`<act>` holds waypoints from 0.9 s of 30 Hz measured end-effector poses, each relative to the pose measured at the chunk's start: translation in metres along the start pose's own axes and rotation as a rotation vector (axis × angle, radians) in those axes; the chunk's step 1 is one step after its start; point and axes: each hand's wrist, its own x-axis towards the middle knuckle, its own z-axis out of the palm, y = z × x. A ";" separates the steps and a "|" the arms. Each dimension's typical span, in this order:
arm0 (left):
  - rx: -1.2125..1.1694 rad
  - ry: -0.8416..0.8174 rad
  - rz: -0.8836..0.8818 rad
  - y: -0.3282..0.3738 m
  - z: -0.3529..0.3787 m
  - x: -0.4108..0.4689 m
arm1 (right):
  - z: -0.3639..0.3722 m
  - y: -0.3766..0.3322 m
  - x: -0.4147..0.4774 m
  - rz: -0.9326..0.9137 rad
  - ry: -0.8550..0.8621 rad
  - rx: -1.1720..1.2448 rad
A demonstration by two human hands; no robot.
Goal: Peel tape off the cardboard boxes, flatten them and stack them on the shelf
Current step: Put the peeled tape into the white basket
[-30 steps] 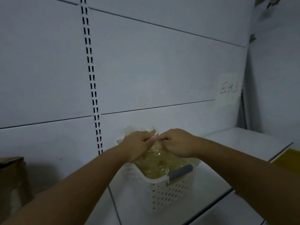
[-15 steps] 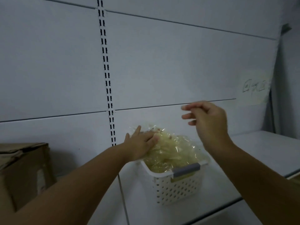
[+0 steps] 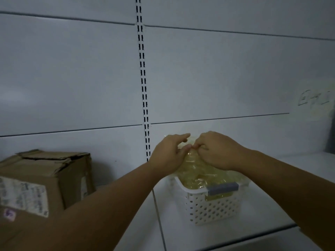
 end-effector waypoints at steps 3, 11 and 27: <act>-0.035 -0.094 0.062 0.002 -0.012 -0.005 | -0.002 -0.007 0.002 0.007 0.030 0.055; -0.017 0.151 0.048 -0.005 -0.035 -0.027 | -0.013 -0.050 0.006 -0.006 0.056 -0.112; -0.113 0.101 0.007 -0.011 -0.071 -0.051 | -0.028 -0.061 0.024 0.225 0.403 0.170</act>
